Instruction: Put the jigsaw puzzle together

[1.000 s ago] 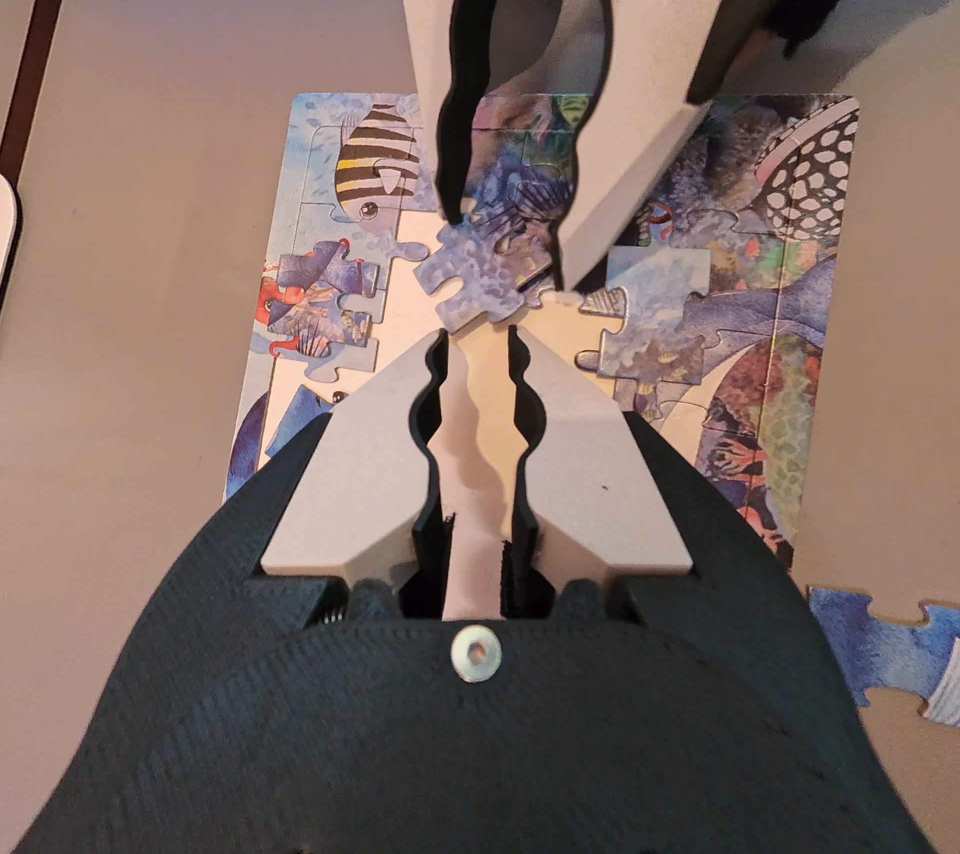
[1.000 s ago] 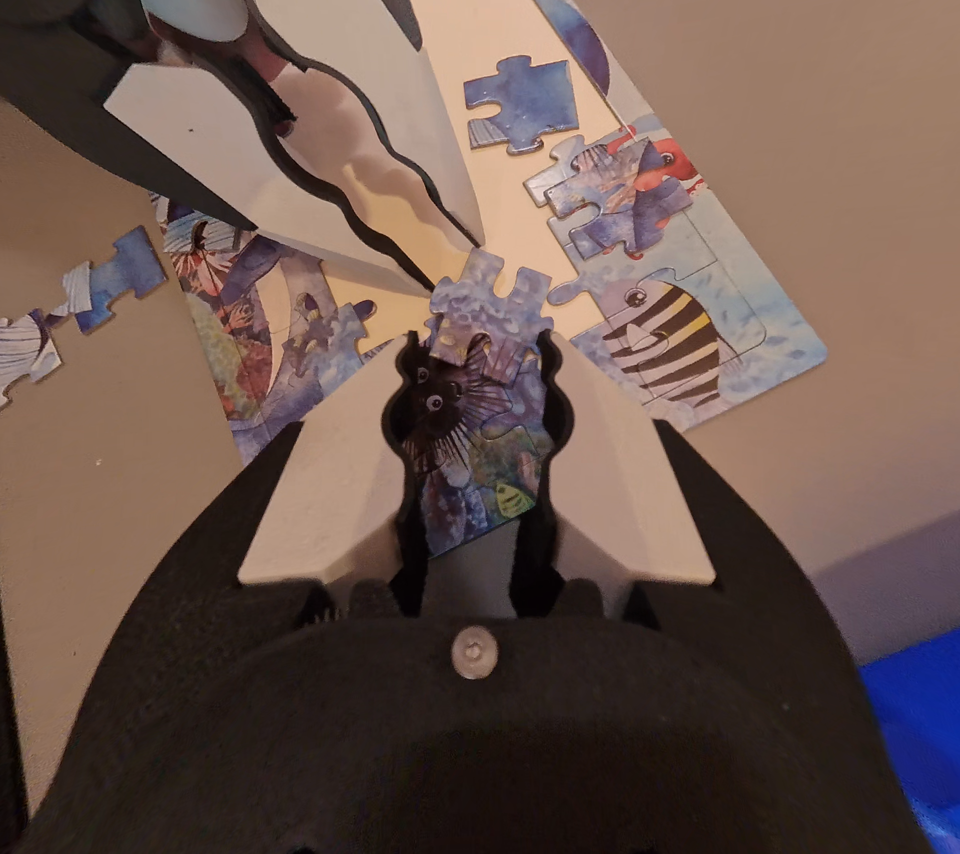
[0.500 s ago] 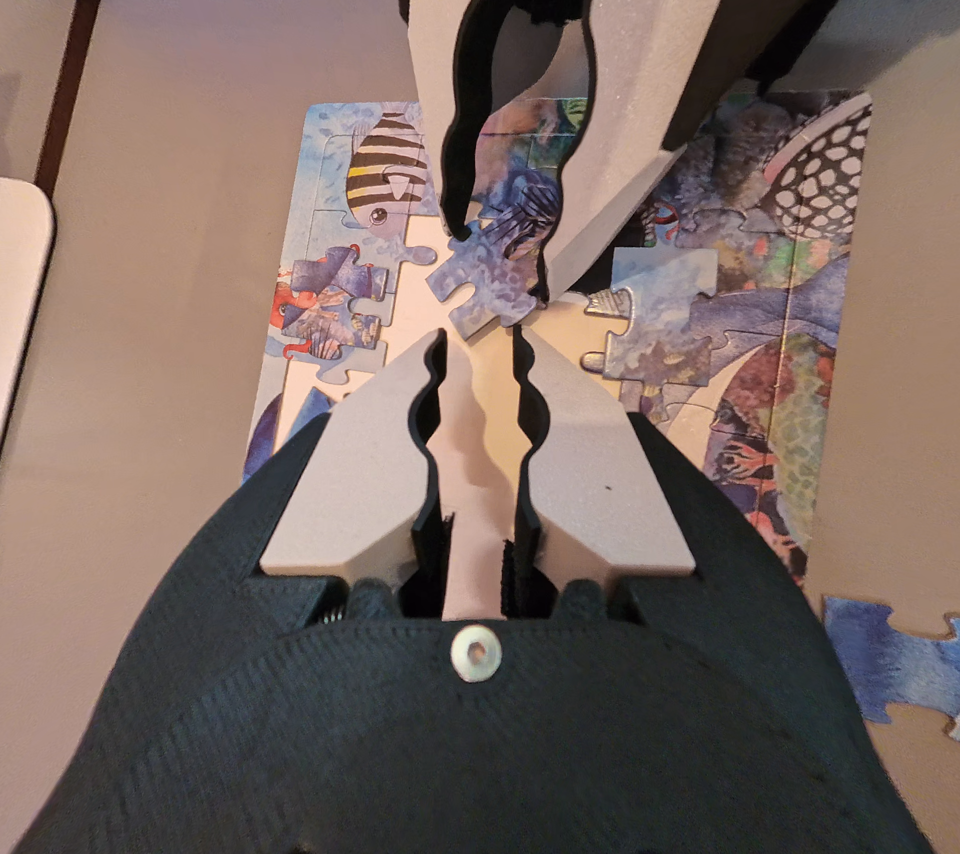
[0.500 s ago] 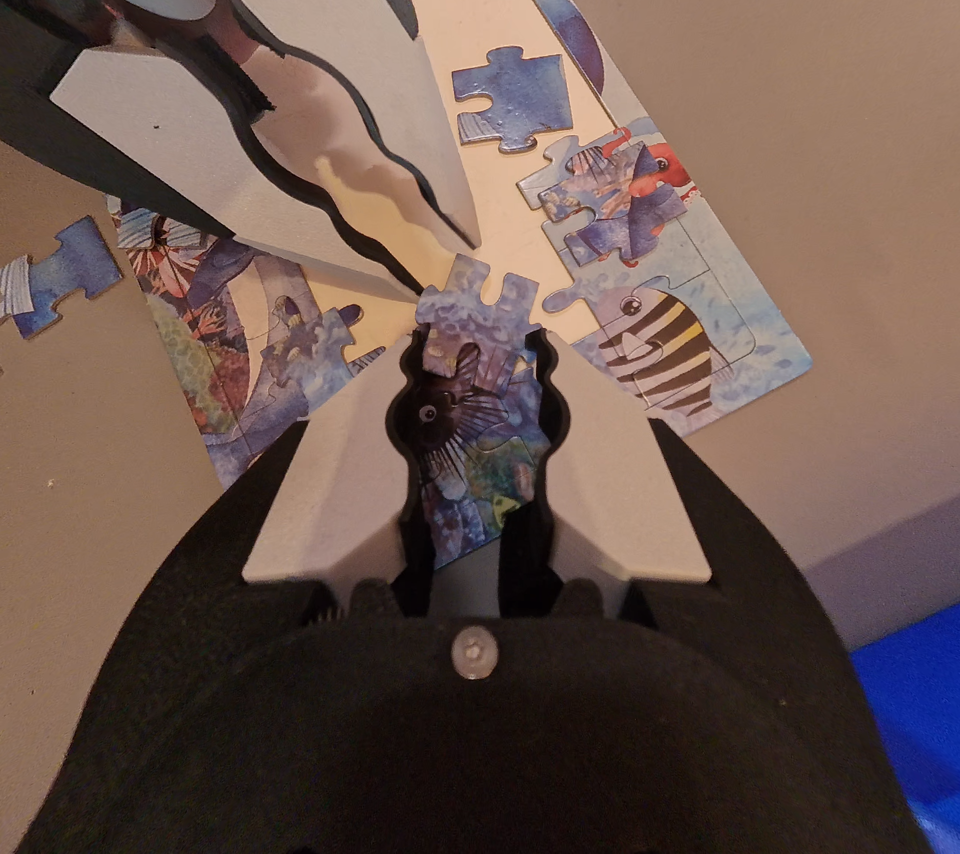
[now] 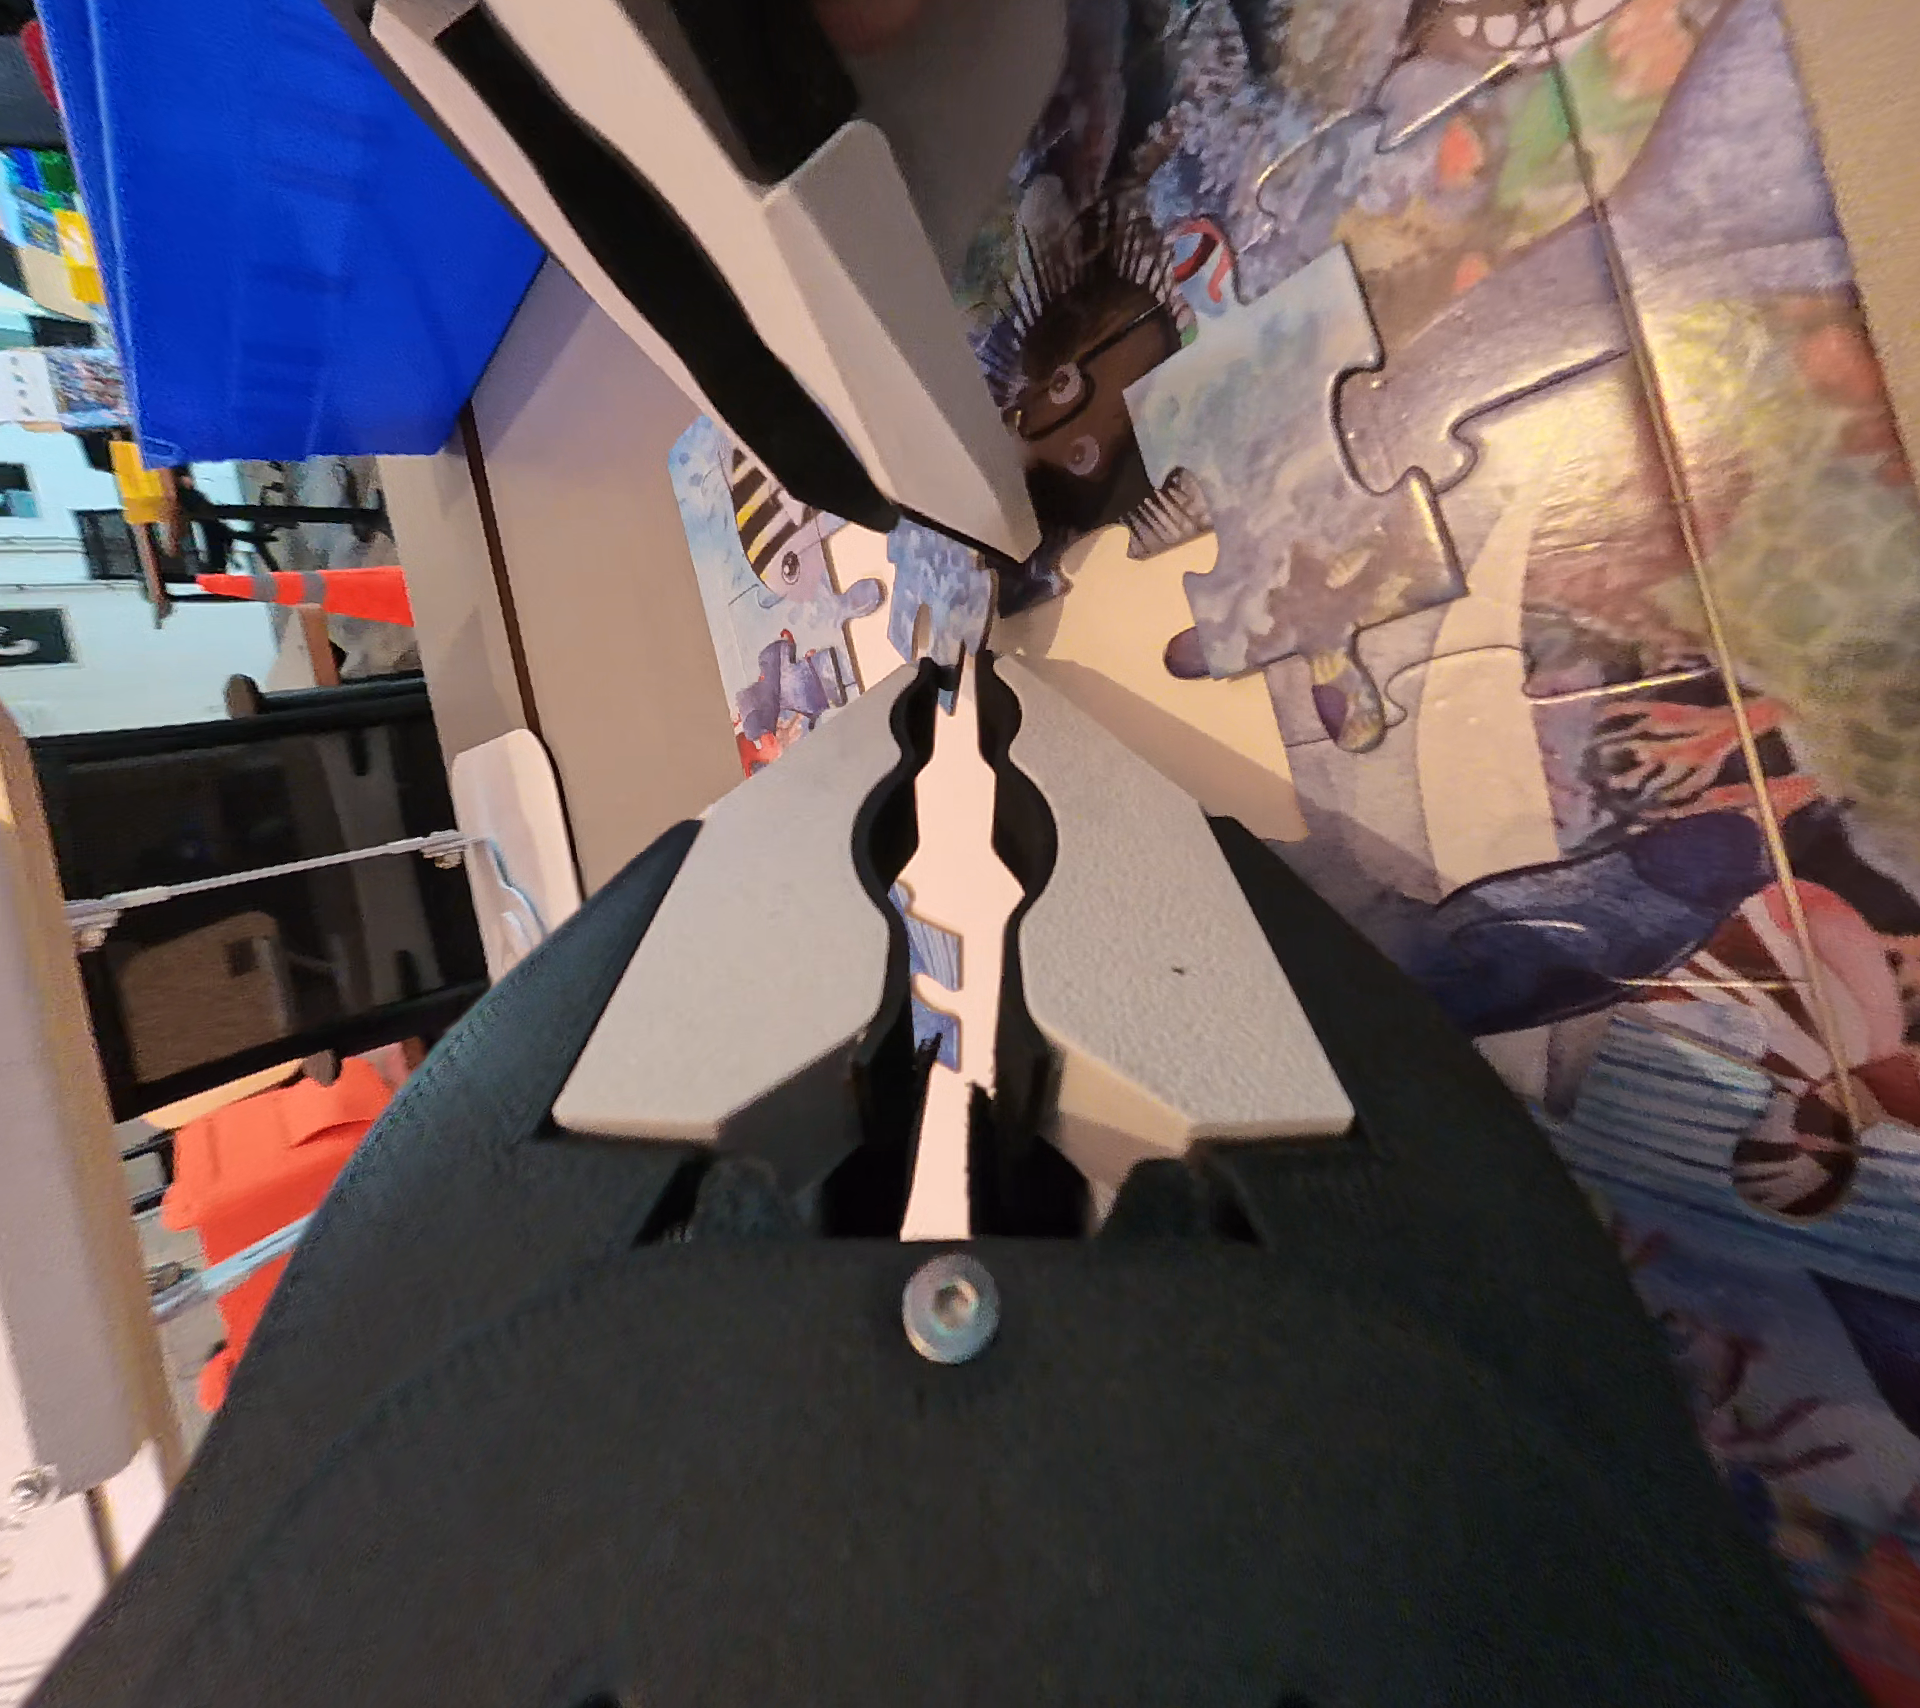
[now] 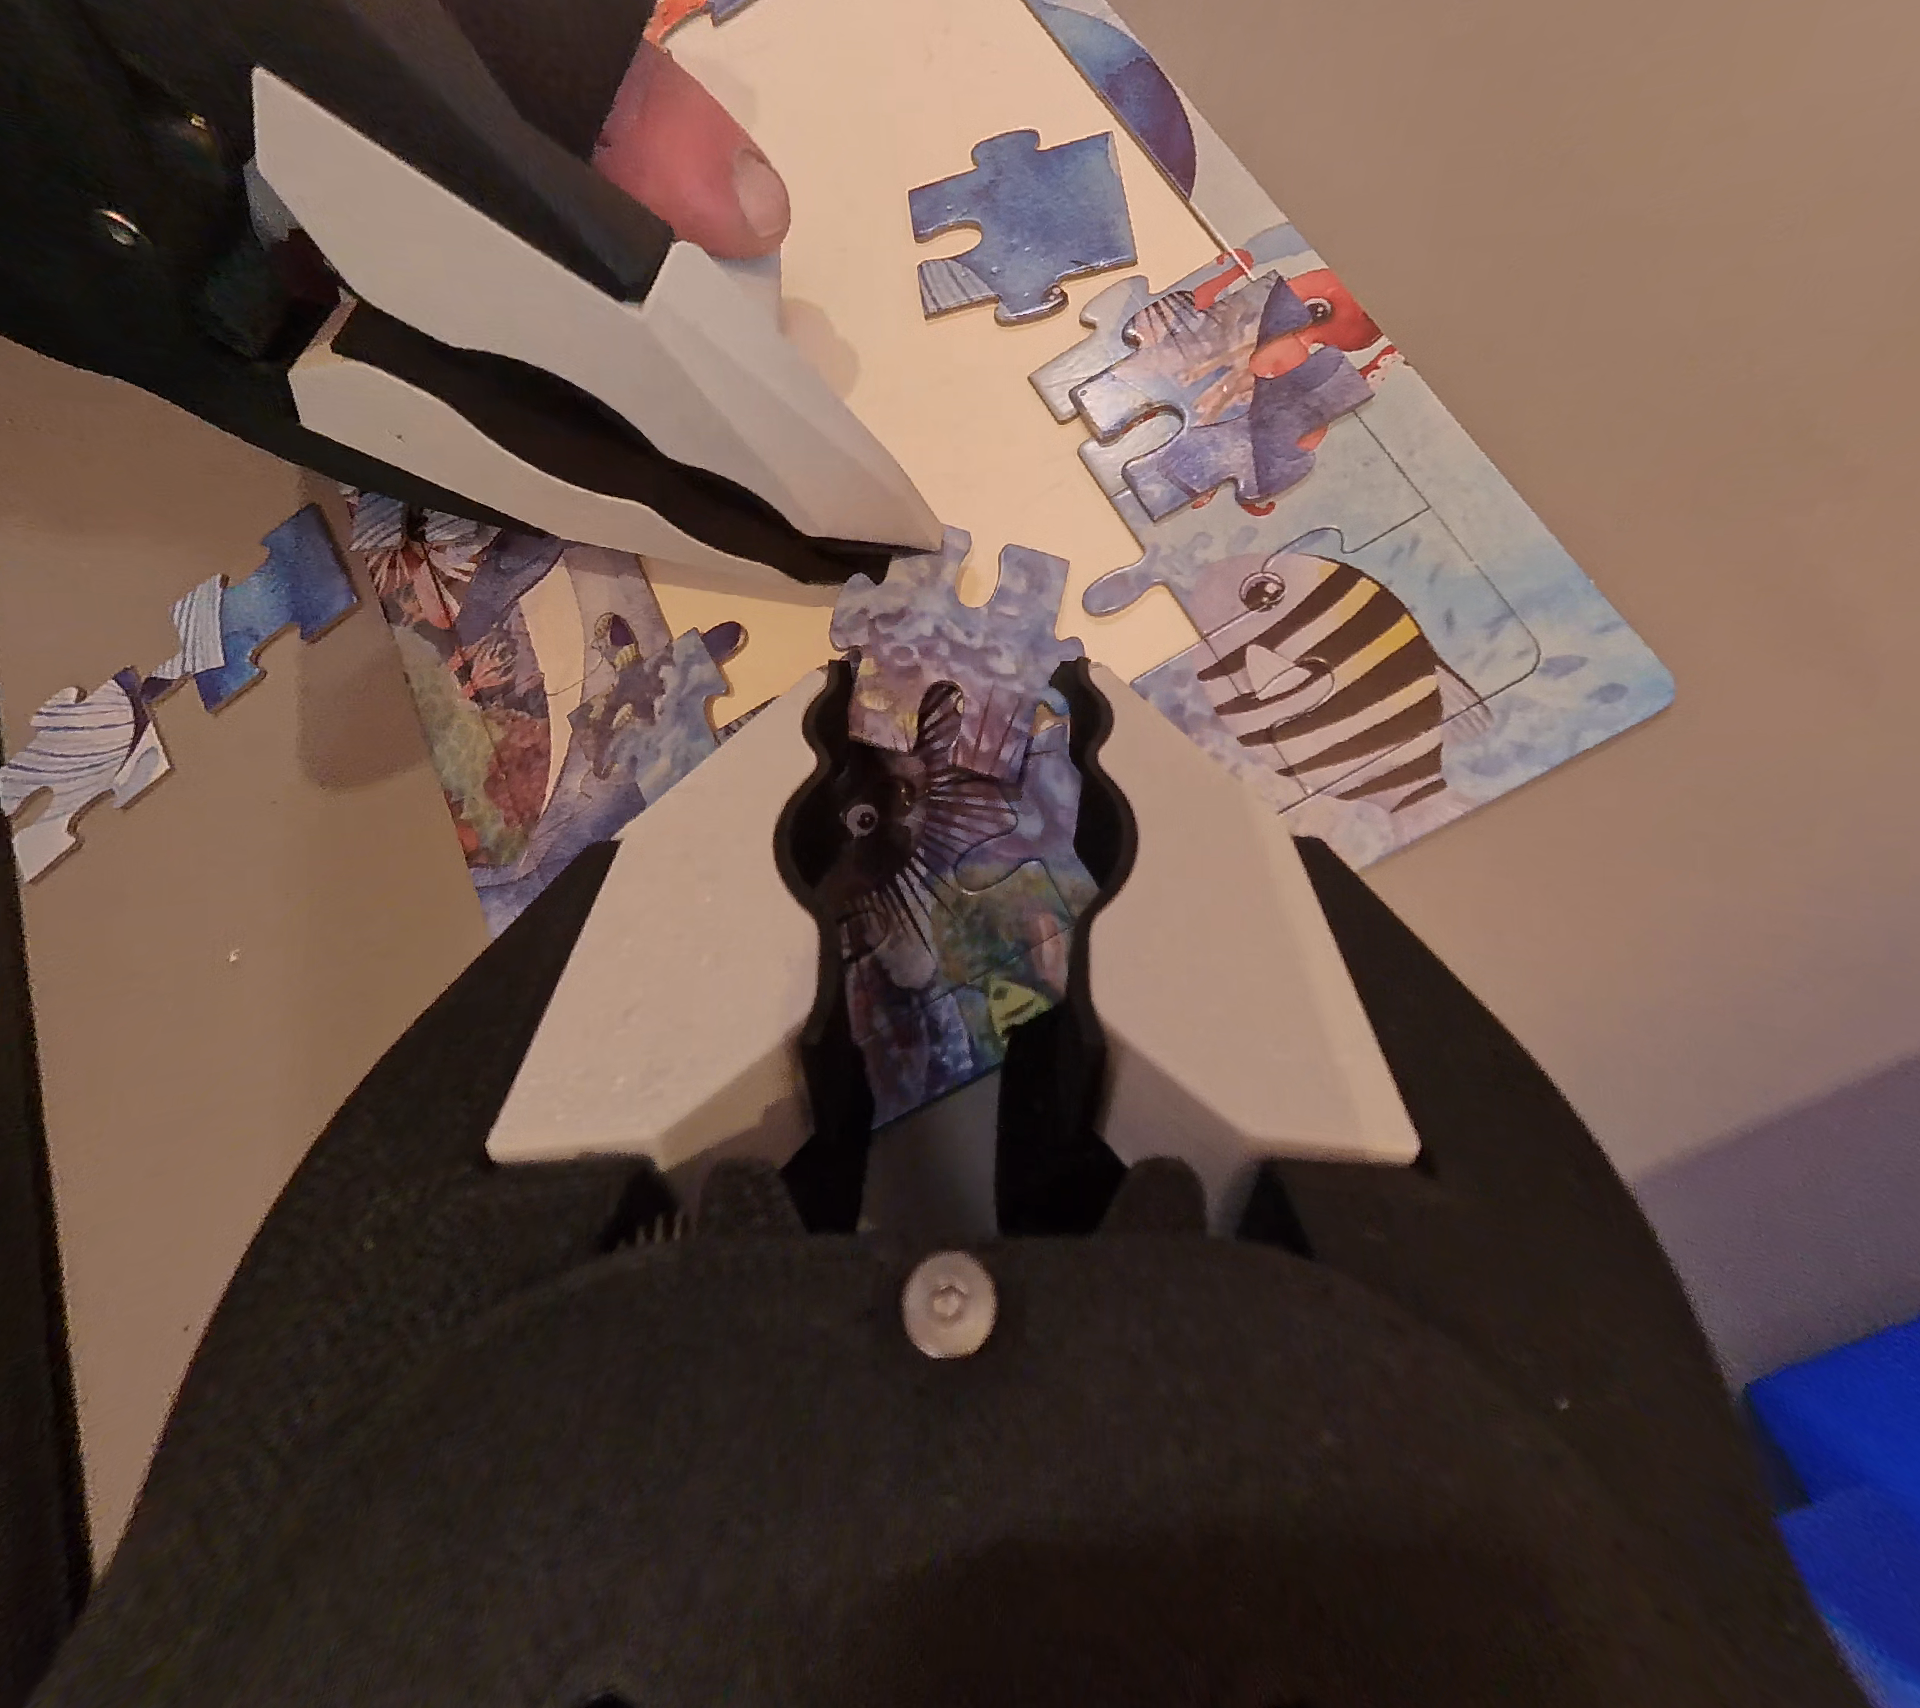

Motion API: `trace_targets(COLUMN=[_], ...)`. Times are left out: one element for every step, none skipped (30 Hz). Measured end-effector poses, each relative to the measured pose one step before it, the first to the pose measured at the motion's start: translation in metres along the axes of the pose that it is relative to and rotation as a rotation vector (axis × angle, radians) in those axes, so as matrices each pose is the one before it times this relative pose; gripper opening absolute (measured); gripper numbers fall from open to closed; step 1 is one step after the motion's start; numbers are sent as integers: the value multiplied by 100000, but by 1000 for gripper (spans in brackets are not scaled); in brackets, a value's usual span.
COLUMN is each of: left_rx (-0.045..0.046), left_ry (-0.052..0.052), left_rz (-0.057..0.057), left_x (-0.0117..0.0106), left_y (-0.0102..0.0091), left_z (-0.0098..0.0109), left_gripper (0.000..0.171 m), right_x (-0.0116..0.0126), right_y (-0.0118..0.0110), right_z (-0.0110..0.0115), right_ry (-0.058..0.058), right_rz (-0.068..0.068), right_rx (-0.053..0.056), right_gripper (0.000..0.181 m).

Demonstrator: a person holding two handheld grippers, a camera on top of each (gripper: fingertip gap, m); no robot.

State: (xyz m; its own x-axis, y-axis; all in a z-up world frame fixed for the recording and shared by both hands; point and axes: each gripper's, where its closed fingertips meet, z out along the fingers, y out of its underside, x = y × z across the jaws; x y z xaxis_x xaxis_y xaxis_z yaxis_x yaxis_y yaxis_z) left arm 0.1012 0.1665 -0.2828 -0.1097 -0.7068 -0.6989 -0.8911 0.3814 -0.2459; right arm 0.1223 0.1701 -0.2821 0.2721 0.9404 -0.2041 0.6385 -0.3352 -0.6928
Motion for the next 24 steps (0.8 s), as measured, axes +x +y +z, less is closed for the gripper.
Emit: trace_targets(left_rx=[-273,-289,-261,-149,575,618,728,1033,1264,765,789,1479,1255,661,847,-95,809,1221,904,715,647,160,527,-89], left_ry=[-1429,-1736,-1636,-922,-1452,-973,-1443,-2846,-2300,-1972,-3170,-3279,-2594,-1823,-2504,-2929,-2198,-1500,-1715,-1611,-1290,-1455,-1945,-1623], left_rz=[2886,3402,2990,2656,3426,3353,3775,4580,4529,4607,5775,6013,4719,3655,3911,3864,3078,2418,2761,2457,1725,1671,1690,975], left_x=[-44,-98,-163,-132,-213,-155,-205,-393,-314,-238,-370,-422,-416,-371,-445,-457,-365,-273,-309,-320,-289,-319,-380,-341], left_y=[-24,-44,-49,-46,-158,-145,-152,-202,-266,-226,-270,-393,-359,-241,-219,-58,-164,-228,-208,-189,-138,8,-12,116], left_z=[-47,-66,-109,-179,-254,-248,-246,-280,-248,-198,-240,-317,-344,-326,-349,-315,-319,-323,-312,-264,-226,-199,-199,-144], left_gripper=[4,2,1,0,0,0,0,0,0,0,0,0,0,0,0,0,0,0,0,0,0,0,0,0], right_x=[-2,-27,-166,-138,-7,121,86,126,80,-107,-218,-228,-193,-294,-406,-477,-421,-289,-309,-417,-492,-679,-655,-513], right_y=[-24,-87,-259,-341,-321,-340,-328,-310,-296,-221,7,220,259,167,81,-115,-207,-30,-4,-67,-174,-145,-73,-175], right_z=[-38,-116,-248,-369,-431,-463,-447,-419,-335,-206,-69,53,94,71,-8,-145,-224,-172,-69,11,16,20,9,-52], right_ry=[-418,-843,-1976,-1949,-1290,-626,-1058,-997,-1320,-2248,-2702,-2673,-2557,-3543,-4655,-5299,-4508,-2878,-2471,-3210,-3563,-4574,-4454,-3639], right_rz=[411,664,901,1262,1266,1355,1703,2193,2428,2146,2020,1882,1872,2337,3136,3359,2382,941,672,967,642,437,629,602], right_rx=[318,820,1920,2371,2383,2653,2604,2585,2340,2013,625,-654,-829,-152,448,1557,1915,618,390,573,1259,1078,680,1180], right_gripper=[41,40,36,38,37,36,36,36,35,34,34,34,35,36,36,35,34,32,33,33,30,23,17,13])
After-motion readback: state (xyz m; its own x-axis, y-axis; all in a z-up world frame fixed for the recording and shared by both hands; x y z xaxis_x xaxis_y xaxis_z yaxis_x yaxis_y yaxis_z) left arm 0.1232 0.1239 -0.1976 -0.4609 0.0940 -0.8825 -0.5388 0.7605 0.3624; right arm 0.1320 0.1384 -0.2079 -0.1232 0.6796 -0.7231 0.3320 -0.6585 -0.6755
